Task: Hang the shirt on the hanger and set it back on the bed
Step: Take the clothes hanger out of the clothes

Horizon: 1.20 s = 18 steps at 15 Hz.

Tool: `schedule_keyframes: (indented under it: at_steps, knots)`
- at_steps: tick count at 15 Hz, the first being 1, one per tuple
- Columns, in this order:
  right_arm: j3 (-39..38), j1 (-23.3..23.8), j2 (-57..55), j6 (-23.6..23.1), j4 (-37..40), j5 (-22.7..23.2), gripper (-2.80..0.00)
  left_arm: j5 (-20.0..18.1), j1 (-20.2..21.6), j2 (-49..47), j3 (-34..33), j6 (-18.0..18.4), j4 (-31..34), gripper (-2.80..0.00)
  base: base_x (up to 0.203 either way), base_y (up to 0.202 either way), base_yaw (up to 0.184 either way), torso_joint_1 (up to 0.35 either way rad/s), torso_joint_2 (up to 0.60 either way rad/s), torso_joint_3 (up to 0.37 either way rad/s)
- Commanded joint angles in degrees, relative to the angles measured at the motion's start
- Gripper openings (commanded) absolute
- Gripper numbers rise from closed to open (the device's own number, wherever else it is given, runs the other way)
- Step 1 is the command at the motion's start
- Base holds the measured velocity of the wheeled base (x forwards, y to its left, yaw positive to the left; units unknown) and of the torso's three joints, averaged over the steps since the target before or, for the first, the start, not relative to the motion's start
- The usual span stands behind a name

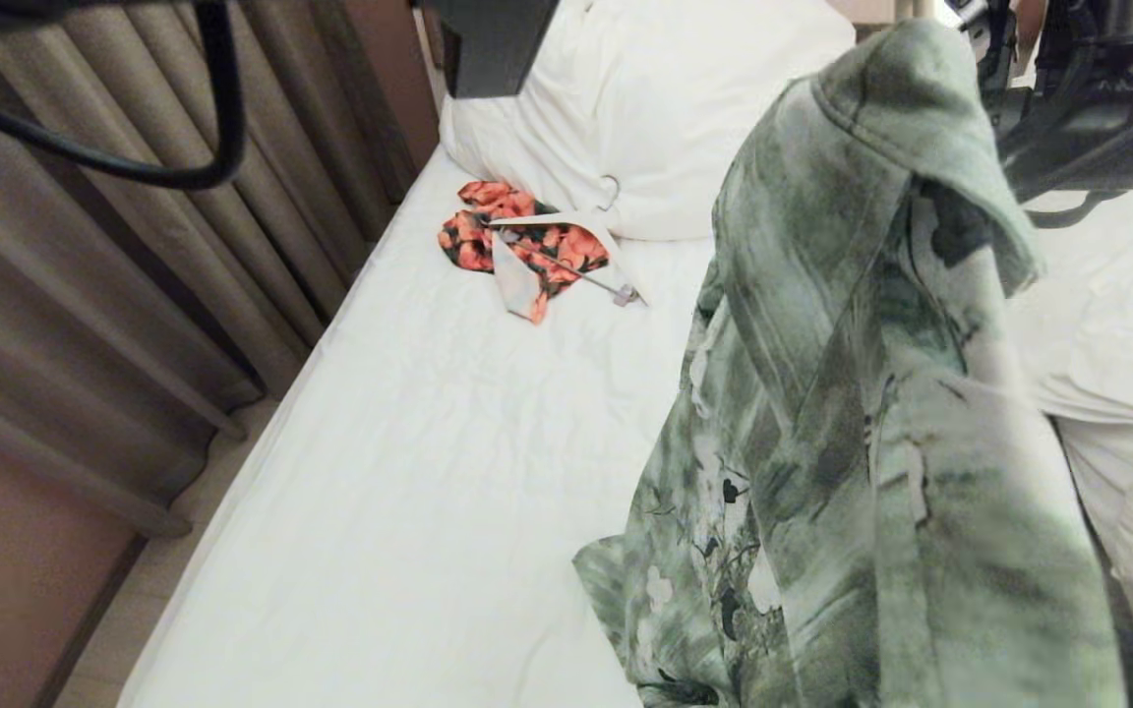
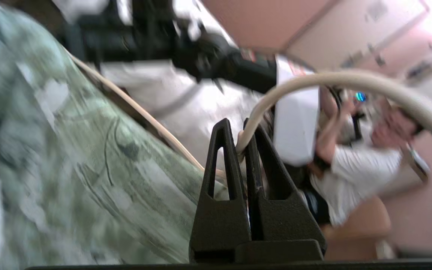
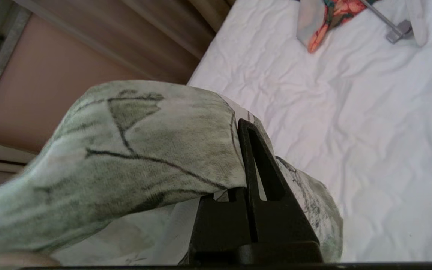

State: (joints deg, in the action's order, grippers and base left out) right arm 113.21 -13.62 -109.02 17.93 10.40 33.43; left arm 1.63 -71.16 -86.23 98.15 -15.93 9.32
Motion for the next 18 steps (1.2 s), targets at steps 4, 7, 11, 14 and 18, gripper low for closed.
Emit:
schedule_keyframes:
  at_steps: [4,7,11,14,18]
  knots:
    - [-0.1,0.2,-1.2,0.1,0.0,0.2,-2.80,0.2,5.6,-4.0,0.5,1.9,-6.2,-2.80,0.000,0.000,0.000,0.000,0.00,0.000]
    - [-0.1,0.3,-2.1,0.0,-1.5,0.2,-2.80,0.1,9.7,-6.7,0.9,2.2,-9.5,-2.80,0.000,0.000,0.000,0.000,0.00,0.000]
    - [-0.2,0.0,-3.4,-0.5,-1.8,0.1,-2.80,0.2,13.5,-8.8,1.5,4.3,-14.2,-2.80,0.000,0.000,0.000,0.000,0.00,0.000]
    - [-0.4,0.2,-4.6,-2.2,-1.8,-0.2,-2.80,0.2,16.2,-9.0,1.4,6.3,-16.4,-2.80,0.000,0.000,0.000,0.000,0.00,0.000]
    - [-0.4,0.9,-6.5,-5.9,-1.7,-1.4,-2.80,0.3,17.3,-7.9,-0.3,6.4,-15.9,-2.80,0.000,0.000,0.000,0.000,0.00,0.000]
